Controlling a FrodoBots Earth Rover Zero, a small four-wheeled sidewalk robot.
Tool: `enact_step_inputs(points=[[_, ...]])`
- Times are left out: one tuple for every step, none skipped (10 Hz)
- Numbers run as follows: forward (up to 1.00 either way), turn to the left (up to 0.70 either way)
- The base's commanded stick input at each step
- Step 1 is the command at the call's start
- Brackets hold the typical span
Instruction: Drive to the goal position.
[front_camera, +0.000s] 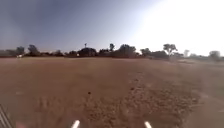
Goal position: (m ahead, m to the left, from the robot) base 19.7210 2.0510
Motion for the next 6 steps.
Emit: enact_step_inputs(points=[[1.00, 0.00], [1.00, 0.00], [1.00, 0.00], [1.00, 0.00], [1.00, 0.00], [1.00, 0.00]])
